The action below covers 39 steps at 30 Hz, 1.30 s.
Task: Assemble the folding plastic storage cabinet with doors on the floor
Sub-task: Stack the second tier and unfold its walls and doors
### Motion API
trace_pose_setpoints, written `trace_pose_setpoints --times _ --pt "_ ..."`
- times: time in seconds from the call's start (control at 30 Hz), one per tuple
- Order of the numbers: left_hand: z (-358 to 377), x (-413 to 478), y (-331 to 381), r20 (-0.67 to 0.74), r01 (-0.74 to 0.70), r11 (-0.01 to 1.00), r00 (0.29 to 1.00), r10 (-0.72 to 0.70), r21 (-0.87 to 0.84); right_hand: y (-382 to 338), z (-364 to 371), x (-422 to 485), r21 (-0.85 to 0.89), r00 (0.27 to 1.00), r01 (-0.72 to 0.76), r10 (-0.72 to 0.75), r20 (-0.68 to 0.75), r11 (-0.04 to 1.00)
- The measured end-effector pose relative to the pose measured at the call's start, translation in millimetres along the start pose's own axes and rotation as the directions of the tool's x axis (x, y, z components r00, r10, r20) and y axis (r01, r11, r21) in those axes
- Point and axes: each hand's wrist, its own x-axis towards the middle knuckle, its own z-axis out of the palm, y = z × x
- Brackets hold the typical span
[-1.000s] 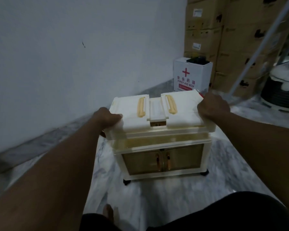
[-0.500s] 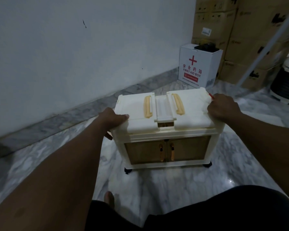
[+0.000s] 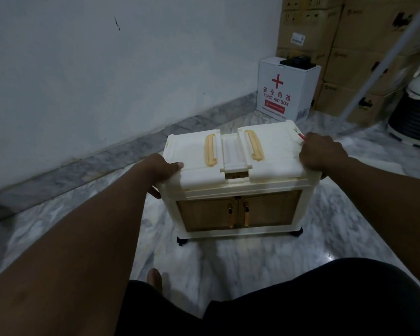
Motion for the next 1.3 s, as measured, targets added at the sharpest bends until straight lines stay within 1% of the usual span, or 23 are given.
trace_pose_setpoints --times 0.03,0.13,0.17,0.2,0.27,0.33,0.47,0.53,0.57,0.63,0.7,0.8,0.87,0.93,1.0,1.1,1.2,1.3 --pt "1 0 0 -0.004 0.002 1.0 1.0 -0.002 0.014 0 2 -1 -0.018 1.0 0.0 0.0 -0.001 1.0" --pt "1 0 3 -0.023 -0.007 0.989 1.0 0.011 0.15 3 10 -4 -0.052 1.0 -0.011 0.011 -0.004 0.999" --pt "-1 1 2 -0.02 -0.007 0.986 1.0 0.011 0.164 4 11 -5 -0.05 1.0 -0.012 0.012 -0.007 0.999" --pt "-3 5 1 -0.006 0.009 0.989 1.0 -0.008 0.146 4 12 -4 -0.046 1.0 -0.012 0.011 -0.007 0.999" --pt "-3 10 -1 0.018 0.048 0.998 0.999 -0.049 0.049 4 12 -3 -0.044 1.0 -0.012 0.012 0.001 0.999" --pt "-1 13 -4 0.028 0.064 0.998 0.998 -0.063 -0.019 3 12 -2 -0.051 1.0 -0.01 0.01 -0.002 0.999" --pt "2 11 -7 0.023 0.061 0.998 0.998 -0.061 -0.01 2 13 -4 -0.068 1.0 0.002 -0.002 -0.005 0.998" --pt "5 12 -5 0.012 0.055 0.998 0.998 -0.055 0.021 1 11 -6 -0.12 1.0 0.015 -0.016 -0.008 0.993" --pt "7 12 -2 -0.006 0.038 0.998 0.999 -0.037 0.059 0 9 -7 -0.19 0.999 0.035 -0.041 -0.025 0.981" --pt "11 16 5 -0.08 -0.023 0.984 0.996 0.038 0.178 -9 3 -7 -0.337 0.987 0.102 -0.137 -0.083 0.936" --pt "15 20 14 -0.121 -0.085 0.962 0.986 0.119 0.259 -23 -2 -5 -0.36 0.965 0.167 -0.228 -0.133 0.918" --pt "23 31 23 -0.15 -0.173 0.929 0.961 0.232 0.326 -51 -4 -3 -0.259 0.94 0.246 -0.295 -0.17 0.934" --pt "31 36 32 -0.155 -0.271 0.881 0.923 0.352 0.387 -69 -3 -3 -0.162 0.95 0.259 -0.281 -0.134 0.952" --pt "40 37 43 -0.125 -0.338 0.845 0.898 0.421 0.414 -83 -1 -3 -0.076 0.965 0.245 -0.25 -0.078 0.967" --pt "48 37 50 -0.077 -0.332 0.829 0.911 0.406 0.45 -92 5 -4 -0.034 0.973 0.225 -0.227 -0.044 0.974" --pt "54 38 52 -0.074 -0.272 0.814 0.931 0.357 0.514 -99 14 -5 0.039 0.987 0.152 -0.149 -0.06 0.988" --pt "52 43 51 -0.057 -0.289 0.799 0.926 0.373 0.527 -104 16 -2 0.12 0.995 0.063 -0.052 -0.088 0.991" --pt "50 45 52 -0.043 -0.306 0.797 0.923 0.383 0.52 -110 21 4 0.236 0.994 -0.045 0.068 -0.09 0.971"
